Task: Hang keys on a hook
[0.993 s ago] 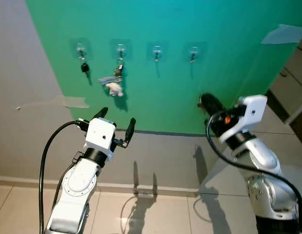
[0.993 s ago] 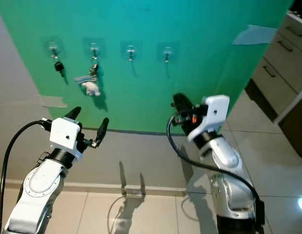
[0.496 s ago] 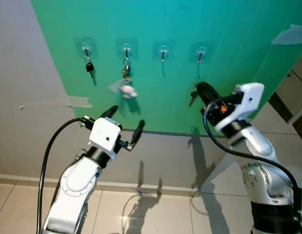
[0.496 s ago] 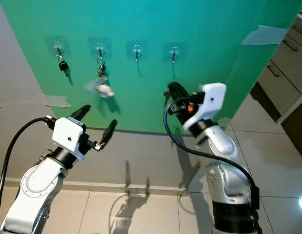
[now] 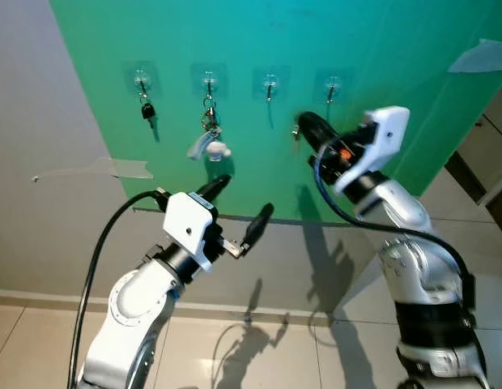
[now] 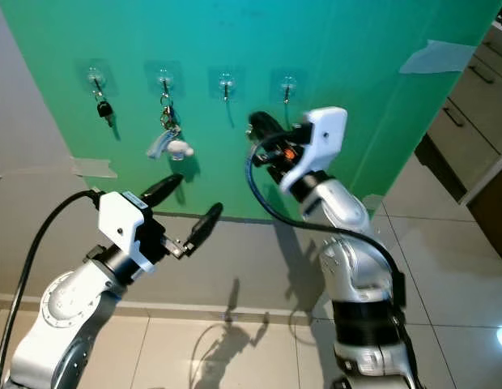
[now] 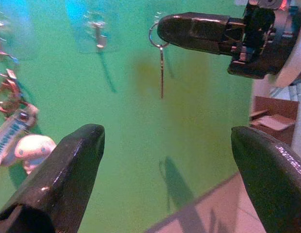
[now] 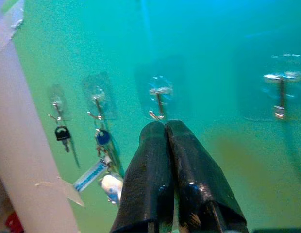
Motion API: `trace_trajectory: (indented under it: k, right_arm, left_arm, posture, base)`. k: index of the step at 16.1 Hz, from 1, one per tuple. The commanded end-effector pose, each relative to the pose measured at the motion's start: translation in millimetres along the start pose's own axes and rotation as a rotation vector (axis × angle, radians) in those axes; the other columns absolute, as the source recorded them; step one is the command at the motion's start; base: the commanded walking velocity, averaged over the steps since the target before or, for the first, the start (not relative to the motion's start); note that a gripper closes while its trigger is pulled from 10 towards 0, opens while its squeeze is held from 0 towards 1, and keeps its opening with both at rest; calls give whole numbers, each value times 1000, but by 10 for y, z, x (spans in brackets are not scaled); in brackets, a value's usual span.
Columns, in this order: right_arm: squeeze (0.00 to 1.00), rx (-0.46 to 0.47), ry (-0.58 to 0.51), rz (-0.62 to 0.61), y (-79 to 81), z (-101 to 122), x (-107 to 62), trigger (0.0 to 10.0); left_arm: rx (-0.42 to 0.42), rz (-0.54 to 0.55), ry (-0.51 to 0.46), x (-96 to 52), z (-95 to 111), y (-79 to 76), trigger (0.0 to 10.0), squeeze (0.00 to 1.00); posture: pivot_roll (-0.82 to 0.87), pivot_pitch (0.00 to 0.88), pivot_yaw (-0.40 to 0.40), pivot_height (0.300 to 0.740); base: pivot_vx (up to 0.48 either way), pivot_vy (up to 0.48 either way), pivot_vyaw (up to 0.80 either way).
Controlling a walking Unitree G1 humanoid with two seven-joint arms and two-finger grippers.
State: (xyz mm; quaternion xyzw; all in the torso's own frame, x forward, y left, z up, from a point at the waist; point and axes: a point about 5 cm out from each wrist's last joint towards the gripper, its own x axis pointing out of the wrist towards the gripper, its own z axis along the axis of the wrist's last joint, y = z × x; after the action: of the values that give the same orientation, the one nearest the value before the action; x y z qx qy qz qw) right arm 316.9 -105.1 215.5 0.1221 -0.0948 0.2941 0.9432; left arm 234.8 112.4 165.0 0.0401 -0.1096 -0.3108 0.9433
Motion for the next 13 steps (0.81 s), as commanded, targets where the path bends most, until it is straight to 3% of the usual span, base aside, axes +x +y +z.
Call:
trace_trajectory:
  k: [1, 4, 13]
  right_arm:
    - [0, 6, 11, 42, 53, 16, 100, 10000]
    - [0, 18, 22, 91, 120, 21, 272, 10000]
    - [0, 45, -26, 67, 91, 89, 468, 10000]
  left_arm:
    - [43, 44, 3, 3, 21, 94, 10000, 0]
    - [66, 78, 13, -44, 45, 182, 10000, 0]
    - [68, 76, 19, -60, 53, 166, 10000, 0]
  posture:
    - [19, 8, -42, 740]
    - [38, 14, -51, 740]
    - [51, 22, -51, 740]
  base:
    - [0, 0, 0]
    - [0, 0, 0]
    - [0, 0, 0]
